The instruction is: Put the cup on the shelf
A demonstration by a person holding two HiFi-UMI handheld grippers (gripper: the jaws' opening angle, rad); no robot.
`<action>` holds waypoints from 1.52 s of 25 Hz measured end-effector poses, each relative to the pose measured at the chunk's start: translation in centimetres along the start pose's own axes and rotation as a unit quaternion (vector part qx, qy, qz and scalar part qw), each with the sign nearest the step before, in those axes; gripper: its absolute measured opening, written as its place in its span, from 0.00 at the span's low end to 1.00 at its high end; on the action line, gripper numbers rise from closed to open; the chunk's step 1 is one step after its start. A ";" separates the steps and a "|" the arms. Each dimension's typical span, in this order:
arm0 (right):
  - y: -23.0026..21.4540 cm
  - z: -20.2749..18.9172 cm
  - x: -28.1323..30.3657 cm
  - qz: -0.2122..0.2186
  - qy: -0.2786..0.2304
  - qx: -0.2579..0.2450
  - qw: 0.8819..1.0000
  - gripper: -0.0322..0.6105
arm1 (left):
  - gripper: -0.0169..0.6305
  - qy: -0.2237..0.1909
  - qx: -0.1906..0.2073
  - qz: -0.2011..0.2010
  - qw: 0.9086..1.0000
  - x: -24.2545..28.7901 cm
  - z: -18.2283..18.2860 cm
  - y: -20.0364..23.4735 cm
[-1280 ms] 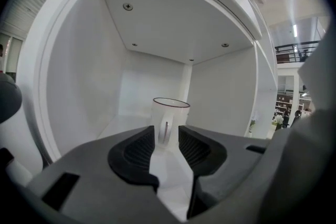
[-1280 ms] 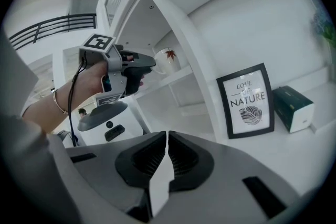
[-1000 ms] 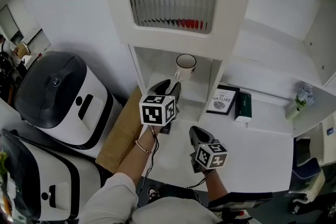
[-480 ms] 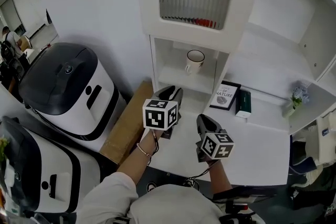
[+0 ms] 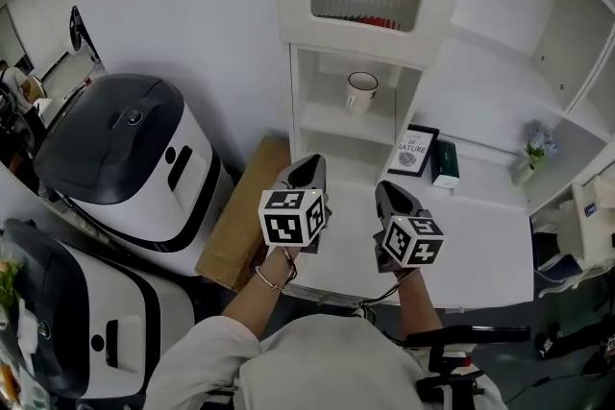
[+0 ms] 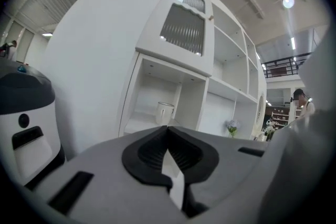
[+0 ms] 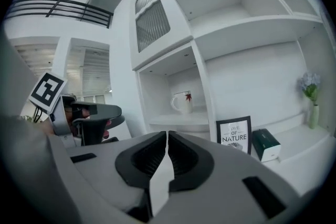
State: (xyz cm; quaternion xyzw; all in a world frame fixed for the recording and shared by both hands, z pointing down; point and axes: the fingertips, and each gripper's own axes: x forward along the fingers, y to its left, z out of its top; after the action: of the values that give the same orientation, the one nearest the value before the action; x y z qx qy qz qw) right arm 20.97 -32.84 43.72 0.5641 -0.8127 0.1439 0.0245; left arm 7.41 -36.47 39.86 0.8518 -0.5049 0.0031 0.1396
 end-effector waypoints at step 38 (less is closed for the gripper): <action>-1.9 2.7 -5.2 -0.037 -0.030 -0.027 0.999 0.09 | 0.04 -0.013 0.011 0.007 1.000 -3.1 -2.0 -3.6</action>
State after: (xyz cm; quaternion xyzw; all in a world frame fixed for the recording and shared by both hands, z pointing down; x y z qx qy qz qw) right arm 24.99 -29.43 40.47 0.5967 -0.7955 0.1039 0.0211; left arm 9.26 -31.75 40.47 0.8498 -0.5124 -0.0014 0.1231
